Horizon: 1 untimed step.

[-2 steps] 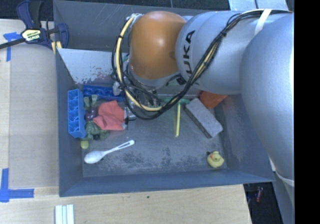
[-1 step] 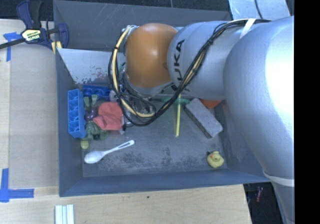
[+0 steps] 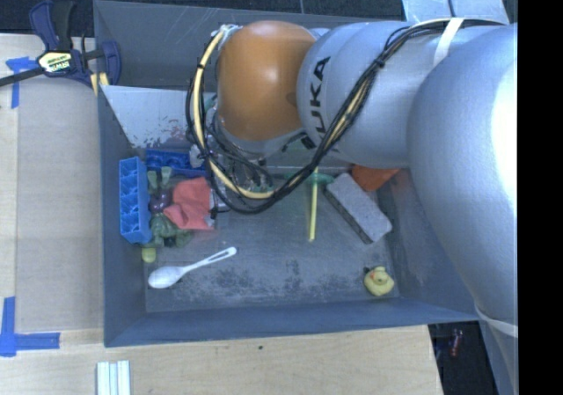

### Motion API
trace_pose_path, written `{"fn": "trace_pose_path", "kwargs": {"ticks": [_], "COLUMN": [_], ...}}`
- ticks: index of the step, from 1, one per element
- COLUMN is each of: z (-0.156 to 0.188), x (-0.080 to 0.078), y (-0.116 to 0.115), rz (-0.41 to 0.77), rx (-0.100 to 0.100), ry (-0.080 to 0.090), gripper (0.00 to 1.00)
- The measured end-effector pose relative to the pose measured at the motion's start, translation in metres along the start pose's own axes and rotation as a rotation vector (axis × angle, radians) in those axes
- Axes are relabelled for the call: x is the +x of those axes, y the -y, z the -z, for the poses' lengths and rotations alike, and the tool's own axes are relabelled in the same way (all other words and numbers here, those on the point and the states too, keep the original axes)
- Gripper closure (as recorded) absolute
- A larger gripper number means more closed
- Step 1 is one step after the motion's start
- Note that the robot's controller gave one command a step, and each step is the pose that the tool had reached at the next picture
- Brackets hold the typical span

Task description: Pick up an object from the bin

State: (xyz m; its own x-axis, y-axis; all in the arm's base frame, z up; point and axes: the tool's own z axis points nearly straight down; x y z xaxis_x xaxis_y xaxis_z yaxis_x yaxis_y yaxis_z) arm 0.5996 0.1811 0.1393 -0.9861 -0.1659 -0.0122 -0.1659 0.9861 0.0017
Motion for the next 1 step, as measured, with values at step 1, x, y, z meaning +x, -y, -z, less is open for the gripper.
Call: {"fn": "trace_pose_path", "kwargs": {"ticks": [1], "z": [-0.0694], "x": [0.0001], "y": [0.0073], "rz": [-0.100], "rx": [0.001], "ry": [-0.015], "gripper": [0.00]}}
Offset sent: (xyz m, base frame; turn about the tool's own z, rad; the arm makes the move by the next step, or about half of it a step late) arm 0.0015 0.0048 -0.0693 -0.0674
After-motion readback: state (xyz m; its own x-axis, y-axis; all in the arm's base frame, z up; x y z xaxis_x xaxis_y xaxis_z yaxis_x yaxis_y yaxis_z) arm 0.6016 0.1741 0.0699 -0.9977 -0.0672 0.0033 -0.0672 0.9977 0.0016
